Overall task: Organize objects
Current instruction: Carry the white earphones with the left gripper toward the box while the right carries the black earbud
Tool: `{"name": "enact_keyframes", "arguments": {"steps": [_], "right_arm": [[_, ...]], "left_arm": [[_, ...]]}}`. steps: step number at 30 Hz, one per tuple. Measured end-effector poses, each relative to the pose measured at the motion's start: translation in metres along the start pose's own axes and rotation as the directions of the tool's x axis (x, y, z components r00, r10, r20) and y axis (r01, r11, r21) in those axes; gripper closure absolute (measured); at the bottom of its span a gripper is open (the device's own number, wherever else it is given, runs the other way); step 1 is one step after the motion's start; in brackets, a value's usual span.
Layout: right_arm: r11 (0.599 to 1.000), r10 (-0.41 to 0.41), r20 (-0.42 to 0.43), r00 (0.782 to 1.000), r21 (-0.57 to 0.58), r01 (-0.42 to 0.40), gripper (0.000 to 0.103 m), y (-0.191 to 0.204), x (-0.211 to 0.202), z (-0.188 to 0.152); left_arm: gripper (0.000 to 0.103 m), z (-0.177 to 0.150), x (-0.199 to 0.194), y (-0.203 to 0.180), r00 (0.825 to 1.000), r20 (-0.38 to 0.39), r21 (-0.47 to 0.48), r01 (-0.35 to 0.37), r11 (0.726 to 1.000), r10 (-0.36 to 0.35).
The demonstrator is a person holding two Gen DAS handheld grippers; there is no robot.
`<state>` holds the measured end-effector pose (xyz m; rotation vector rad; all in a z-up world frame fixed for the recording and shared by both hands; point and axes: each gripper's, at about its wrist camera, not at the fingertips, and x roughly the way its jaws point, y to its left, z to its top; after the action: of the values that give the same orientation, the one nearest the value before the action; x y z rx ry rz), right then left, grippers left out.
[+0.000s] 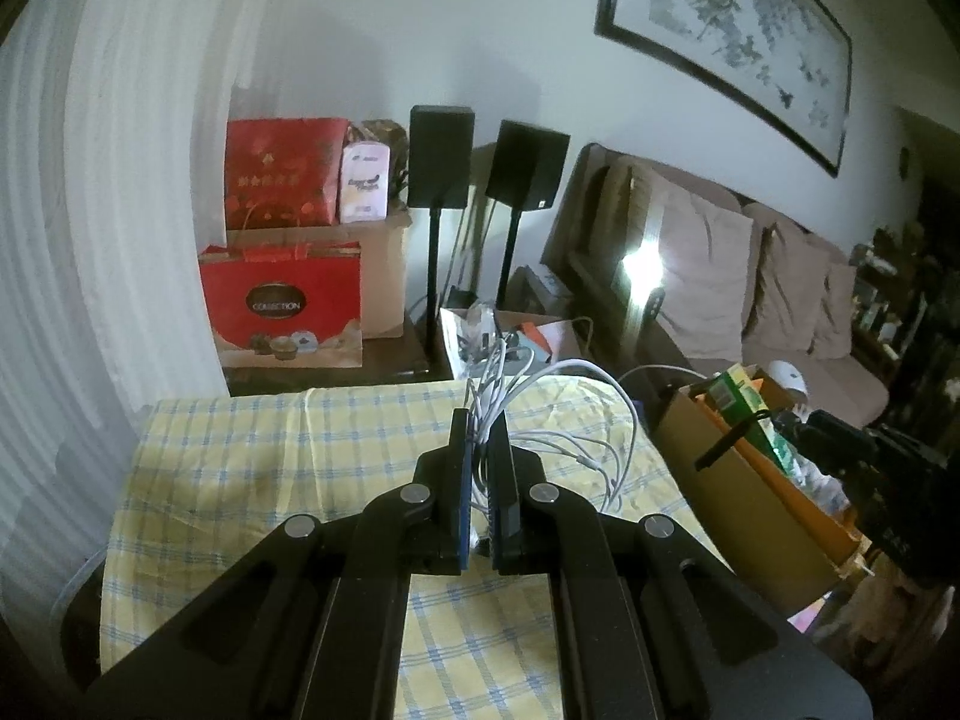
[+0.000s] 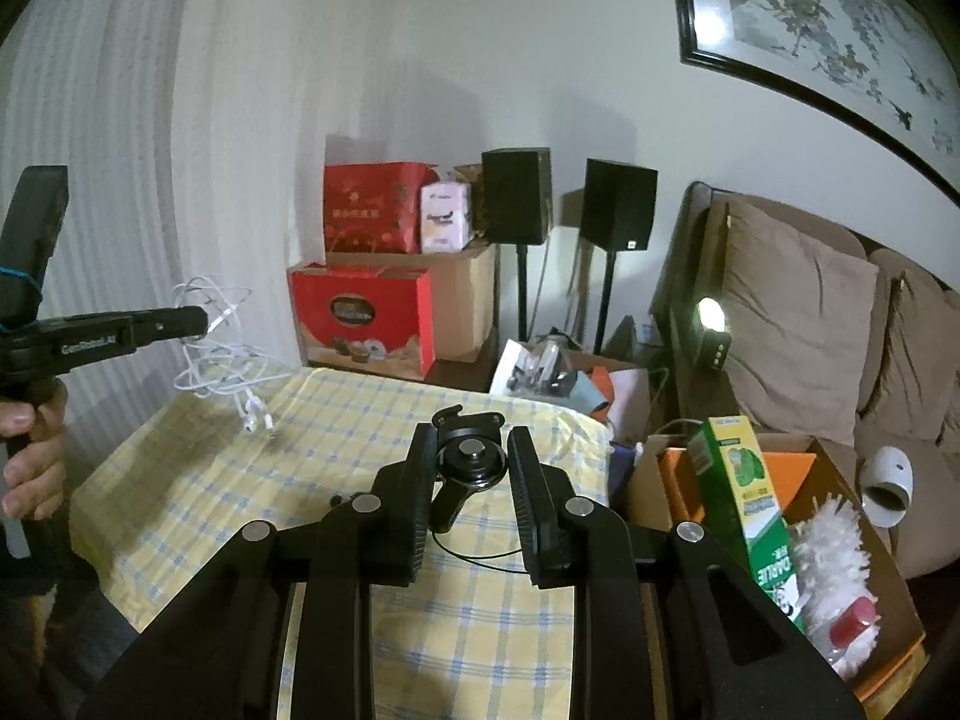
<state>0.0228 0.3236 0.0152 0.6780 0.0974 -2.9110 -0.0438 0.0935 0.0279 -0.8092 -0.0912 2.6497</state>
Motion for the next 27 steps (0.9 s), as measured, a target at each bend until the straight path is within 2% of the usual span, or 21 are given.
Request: {"name": "enact_keyframes", "arguments": {"steps": [21,27], "right_arm": [[0.995,-0.099,0.085,0.991,0.041,0.096,0.079,-0.039,-0.054,0.015],[0.986,-0.157,0.102,0.982,0.068,0.151,0.079,-0.058,-0.066,0.017]], "left_arm": [[0.099,-0.001,-0.005,-0.039,0.999,0.005,0.047,0.034,0.998,-0.034],[0.099,-0.001,-0.003,-0.051,0.999,-0.003,0.069,0.042,0.997,-0.041]]}}
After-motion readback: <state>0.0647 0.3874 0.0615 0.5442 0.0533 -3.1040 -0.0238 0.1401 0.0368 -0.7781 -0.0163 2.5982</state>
